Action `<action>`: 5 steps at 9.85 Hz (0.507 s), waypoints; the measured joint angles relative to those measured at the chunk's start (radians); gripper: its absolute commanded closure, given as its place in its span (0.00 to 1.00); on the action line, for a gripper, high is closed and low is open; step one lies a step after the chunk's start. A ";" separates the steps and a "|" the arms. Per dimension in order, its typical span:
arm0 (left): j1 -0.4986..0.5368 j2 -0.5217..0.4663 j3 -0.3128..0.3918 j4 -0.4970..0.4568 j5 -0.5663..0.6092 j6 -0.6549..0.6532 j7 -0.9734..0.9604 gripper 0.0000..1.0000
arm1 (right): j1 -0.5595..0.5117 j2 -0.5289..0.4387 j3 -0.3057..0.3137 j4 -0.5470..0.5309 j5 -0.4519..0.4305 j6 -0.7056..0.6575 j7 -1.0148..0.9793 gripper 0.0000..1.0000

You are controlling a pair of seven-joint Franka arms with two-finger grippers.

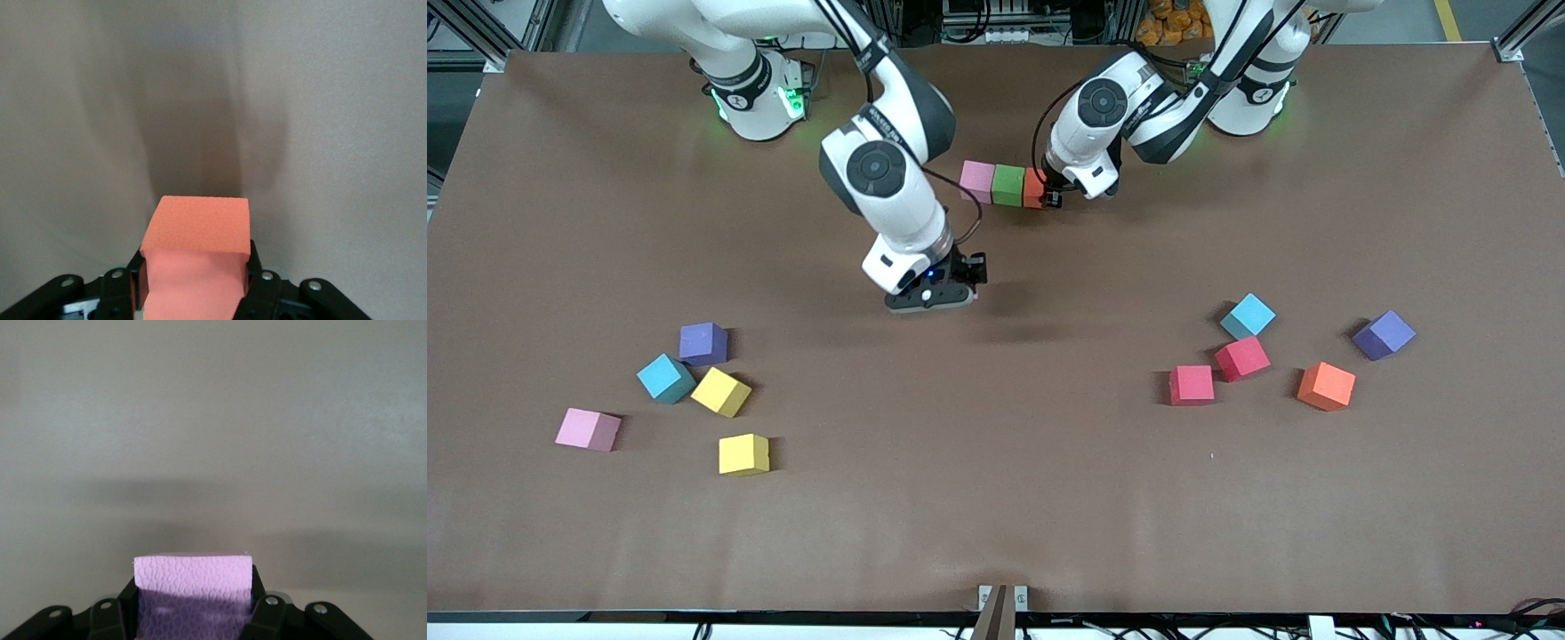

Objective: Form number 2 with 11 blocks

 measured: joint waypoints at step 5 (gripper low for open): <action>-0.003 0.015 0.000 0.001 0.000 0.002 0.000 0.69 | 0.052 -0.046 0.000 -0.033 0.000 0.000 0.084 0.94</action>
